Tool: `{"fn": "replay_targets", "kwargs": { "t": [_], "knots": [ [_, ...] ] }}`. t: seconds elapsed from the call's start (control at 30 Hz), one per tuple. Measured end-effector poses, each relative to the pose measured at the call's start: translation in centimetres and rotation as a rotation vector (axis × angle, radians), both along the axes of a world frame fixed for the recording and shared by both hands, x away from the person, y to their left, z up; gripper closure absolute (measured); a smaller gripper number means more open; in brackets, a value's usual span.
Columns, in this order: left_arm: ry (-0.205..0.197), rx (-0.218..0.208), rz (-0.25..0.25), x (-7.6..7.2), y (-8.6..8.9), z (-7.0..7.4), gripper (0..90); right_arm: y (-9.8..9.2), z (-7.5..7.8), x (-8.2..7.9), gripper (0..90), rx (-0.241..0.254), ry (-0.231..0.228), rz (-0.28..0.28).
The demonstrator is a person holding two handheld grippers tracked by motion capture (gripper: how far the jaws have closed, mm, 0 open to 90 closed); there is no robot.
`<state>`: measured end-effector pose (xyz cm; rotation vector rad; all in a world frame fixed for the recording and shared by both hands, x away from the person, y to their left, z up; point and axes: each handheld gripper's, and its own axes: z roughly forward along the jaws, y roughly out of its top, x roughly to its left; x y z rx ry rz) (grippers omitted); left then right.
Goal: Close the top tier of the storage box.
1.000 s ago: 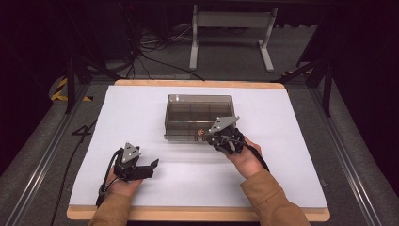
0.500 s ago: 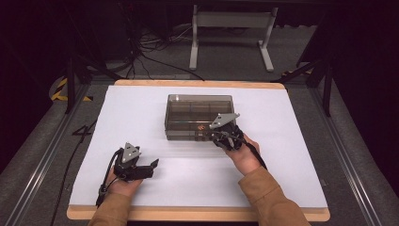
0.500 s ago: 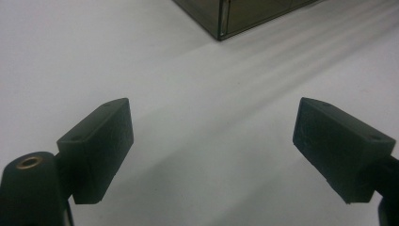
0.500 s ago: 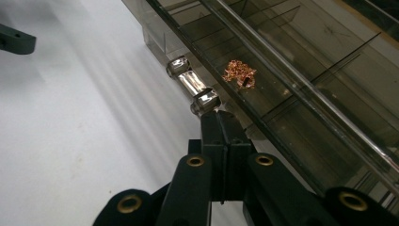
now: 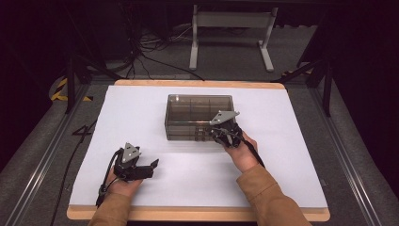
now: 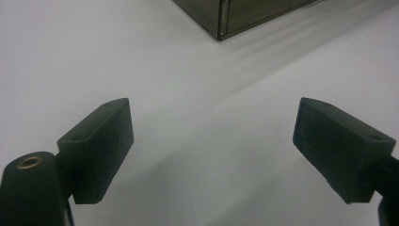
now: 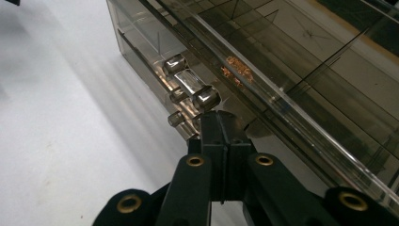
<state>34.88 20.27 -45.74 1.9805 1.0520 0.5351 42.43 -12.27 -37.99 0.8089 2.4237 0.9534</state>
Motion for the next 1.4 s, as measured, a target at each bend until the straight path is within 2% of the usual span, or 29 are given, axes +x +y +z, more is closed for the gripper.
{"fn": "replay_targets", "kwargs": {
  "t": [0.67, 0.8, 1.03, 1.17, 1.27, 1.37, 1.4],
  "knots": [
    [0.0, 0.001, -0.001, 0.0, 0.0, 0.0, 13.5, 0.1, -0.5, 0.3, 90.0, 0.026, -0.009, -0.011],
    [0.002, 0.001, -0.002, 0.0, 0.0, 0.0, 13.6, 0.1, -0.4, 0.4, 90.0, 0.02, -0.006, -0.007],
    [0.003, 0.002, -0.003, 0.0, 0.0, 0.0, 13.5, 0.0, -0.2, 0.1, 86.4, -0.011, 0.001, 0.032],
    [0.002, 0.003, -0.004, 0.0, 0.0, 0.0, 13.5, -0.4, 0.5, -0.4, 75.9, 0.039, 0.033, 0.082],
    [0.005, -0.001, -0.002, 0.1, 0.0, 0.0, 13.5, -0.4, 0.9, -0.9, 64.0, 0.04, 0.026, 0.119],
    [0.005, -0.003, -0.002, 0.1, 0.0, 0.0, 13.5, -0.8, 1.5, -1.4, 54.9, 0.069, 0.035, 0.147],
    [0.005, -0.003, -0.002, 0.1, 0.0, 0.0, 13.5, -0.8, 1.5, -1.4, 54.9, 0.069, 0.035, 0.147]
  ]
}}
